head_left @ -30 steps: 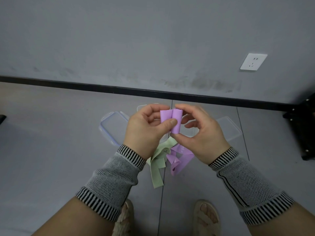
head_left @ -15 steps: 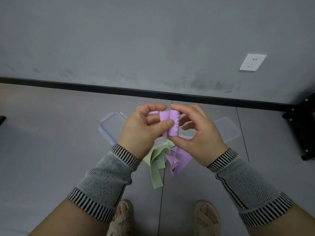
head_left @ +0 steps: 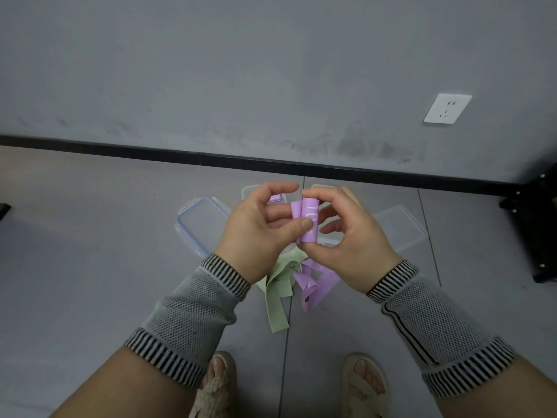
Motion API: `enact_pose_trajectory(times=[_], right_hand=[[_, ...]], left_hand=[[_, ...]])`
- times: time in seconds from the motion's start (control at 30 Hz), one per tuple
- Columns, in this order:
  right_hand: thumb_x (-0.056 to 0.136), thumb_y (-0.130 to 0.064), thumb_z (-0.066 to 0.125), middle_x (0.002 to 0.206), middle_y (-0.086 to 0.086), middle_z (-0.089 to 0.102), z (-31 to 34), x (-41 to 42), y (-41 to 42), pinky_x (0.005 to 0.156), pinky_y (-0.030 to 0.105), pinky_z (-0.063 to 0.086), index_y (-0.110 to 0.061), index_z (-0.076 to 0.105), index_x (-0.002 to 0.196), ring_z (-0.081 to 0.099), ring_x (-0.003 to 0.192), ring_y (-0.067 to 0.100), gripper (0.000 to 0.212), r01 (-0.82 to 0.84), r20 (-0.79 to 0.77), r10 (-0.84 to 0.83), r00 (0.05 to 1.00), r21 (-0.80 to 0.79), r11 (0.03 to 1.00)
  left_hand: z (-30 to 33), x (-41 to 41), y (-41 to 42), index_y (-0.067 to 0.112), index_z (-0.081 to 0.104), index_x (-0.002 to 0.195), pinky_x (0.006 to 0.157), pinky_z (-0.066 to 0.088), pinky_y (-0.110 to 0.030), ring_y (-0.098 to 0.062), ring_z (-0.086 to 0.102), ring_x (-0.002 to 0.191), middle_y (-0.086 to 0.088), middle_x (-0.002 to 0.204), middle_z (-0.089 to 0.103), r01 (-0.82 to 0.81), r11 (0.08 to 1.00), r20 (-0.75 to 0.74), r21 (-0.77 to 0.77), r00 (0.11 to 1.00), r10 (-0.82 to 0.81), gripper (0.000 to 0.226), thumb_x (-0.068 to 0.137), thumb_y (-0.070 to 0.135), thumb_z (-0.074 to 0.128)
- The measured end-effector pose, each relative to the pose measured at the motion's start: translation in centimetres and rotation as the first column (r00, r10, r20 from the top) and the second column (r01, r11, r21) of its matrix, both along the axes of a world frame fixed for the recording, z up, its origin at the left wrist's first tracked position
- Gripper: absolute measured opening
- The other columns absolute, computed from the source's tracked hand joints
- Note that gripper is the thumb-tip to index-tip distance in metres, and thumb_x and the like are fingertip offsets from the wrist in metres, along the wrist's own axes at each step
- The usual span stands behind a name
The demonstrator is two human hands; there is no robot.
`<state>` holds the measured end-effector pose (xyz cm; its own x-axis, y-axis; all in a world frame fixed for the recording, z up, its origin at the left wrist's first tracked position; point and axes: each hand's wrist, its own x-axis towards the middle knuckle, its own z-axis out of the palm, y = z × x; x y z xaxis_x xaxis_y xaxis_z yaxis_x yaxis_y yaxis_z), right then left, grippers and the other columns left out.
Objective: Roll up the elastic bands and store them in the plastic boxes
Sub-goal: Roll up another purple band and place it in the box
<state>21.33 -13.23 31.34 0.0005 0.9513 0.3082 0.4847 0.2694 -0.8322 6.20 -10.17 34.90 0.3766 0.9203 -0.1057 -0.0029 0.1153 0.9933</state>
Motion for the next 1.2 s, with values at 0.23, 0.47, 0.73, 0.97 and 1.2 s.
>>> enact_pose_trajectory(times=[0.23,0.47,0.73,0.97,1.2], right_hand=[[0.062,-0.022,0.079,0.109,-0.007,0.053,1.2,0.2,-0.3,0.078,0.028,0.054,-0.043,0.054,0.108,0.059,0.09,0.011,0.057,-0.082,-0.119,0.076,0.99,-0.048,0.995],[0.063,-0.013,0.085,0.109,-0.009,0.054,1.3,0.7,-0.2,0.079,0.034,0.054,-0.047,0.054,0.107,0.06,0.089,0.012,0.064,-0.096,-0.039,0.094,0.995,-0.068,0.993],[0.066,-0.013,0.083,0.107,-0.01,0.055,0.9,0.7,-0.2,0.077,0.032,0.053,-0.049,0.05,0.111,0.058,0.088,0.011,0.066,-0.079,0.07,0.08,0.994,-0.023,0.997],[0.067,-0.013,0.081,0.103,-0.011,0.057,0.5,0.7,-0.1,0.074,0.026,0.052,-0.041,0.055,0.113,0.059,0.085,0.008,0.059,-0.05,0.16,0.046,0.986,0.025,0.998],[0.07,-0.02,0.078,0.098,-0.009,0.058,0.2,0.7,0.1,0.069,0.031,0.055,-0.03,0.059,0.114,0.058,0.08,0.007,0.049,0.01,0.255,-0.031,0.966,0.086,0.996]], left_hand=[[0.2,-0.9,0.5,0.015,0.053,0.113,0.064,0.057,-0.029,-0.02,0.07,0.074,-0.008,0.083,0.074,0.119,0.991,0.134,-0.064,0.985,-0.11,0.045,0.071,0.004,0.065],[0.0,-0.8,0.7,0.015,0.058,0.107,0.063,0.057,-0.025,-0.016,0.07,0.069,-0.003,0.072,0.073,0.065,0.998,-0.049,-0.015,0.997,-0.066,0.027,0.089,-0.006,0.054],[-0.2,-0.5,0.9,0.01,0.066,0.081,0.057,0.056,-0.023,-0.01,0.065,0.055,-0.001,0.061,0.07,-0.057,0.994,-0.16,-0.094,0.986,0.042,0.007,0.086,0.005,0.064],[0.0,-0.7,0.9,0.009,0.066,0.08,0.058,0.054,-0.023,-0.01,0.064,0.056,-0.002,0.062,0.069,-0.052,0.99,-0.157,-0.132,0.987,0.031,0.007,0.087,0.008,0.064],[0.4,0.1,-0.1,0.016,0.067,0.076,0.056,0.052,-0.015,0.0,0.061,0.052,0.008,0.055,0.067,-0.048,0.994,-0.24,0.099,0.968,0.07,0.011,0.078,0.007,0.073]])
